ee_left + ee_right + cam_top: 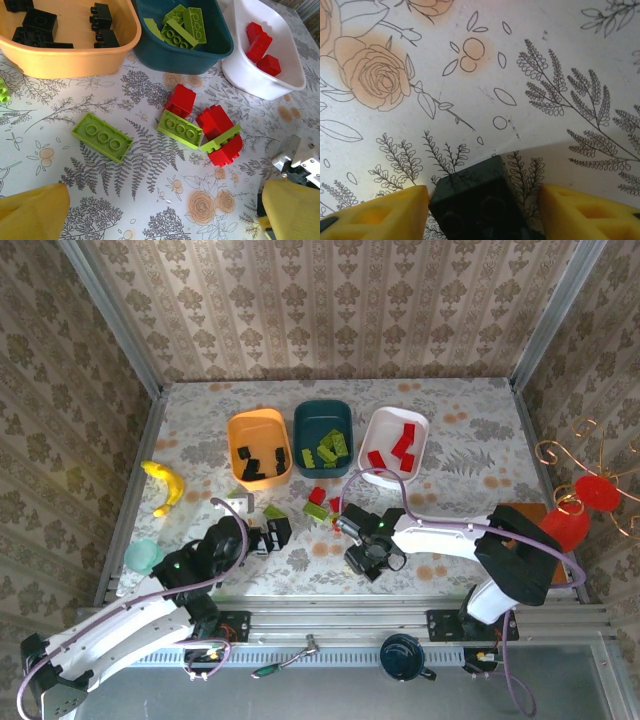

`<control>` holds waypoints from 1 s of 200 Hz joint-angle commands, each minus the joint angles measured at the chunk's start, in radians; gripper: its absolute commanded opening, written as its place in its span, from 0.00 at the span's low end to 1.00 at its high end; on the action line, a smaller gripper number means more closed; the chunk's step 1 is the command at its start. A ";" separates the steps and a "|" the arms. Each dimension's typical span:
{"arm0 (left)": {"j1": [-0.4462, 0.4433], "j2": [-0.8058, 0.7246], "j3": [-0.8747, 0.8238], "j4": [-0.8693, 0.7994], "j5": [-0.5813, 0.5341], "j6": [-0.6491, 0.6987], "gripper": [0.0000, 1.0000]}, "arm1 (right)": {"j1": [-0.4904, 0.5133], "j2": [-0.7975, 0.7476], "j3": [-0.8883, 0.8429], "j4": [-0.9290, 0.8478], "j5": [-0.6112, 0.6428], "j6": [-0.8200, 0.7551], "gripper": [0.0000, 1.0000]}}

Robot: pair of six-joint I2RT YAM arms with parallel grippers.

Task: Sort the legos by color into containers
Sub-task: Pick up the lego from the bottom-center of the table, then place the lego in the container.

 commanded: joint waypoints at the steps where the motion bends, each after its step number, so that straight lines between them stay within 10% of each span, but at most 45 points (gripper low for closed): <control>1: 0.010 -0.004 -0.006 0.011 0.010 -0.014 1.00 | 0.005 0.017 0.017 0.037 0.003 -0.007 0.48; 80: 0.015 -0.023 0.004 -0.007 -0.008 -0.008 1.00 | -0.056 -0.039 0.218 0.184 -0.220 -0.047 0.26; 200: 0.011 -0.046 0.031 -0.077 0.000 -0.011 1.00 | -0.170 0.757 1.250 0.143 -0.380 0.098 0.31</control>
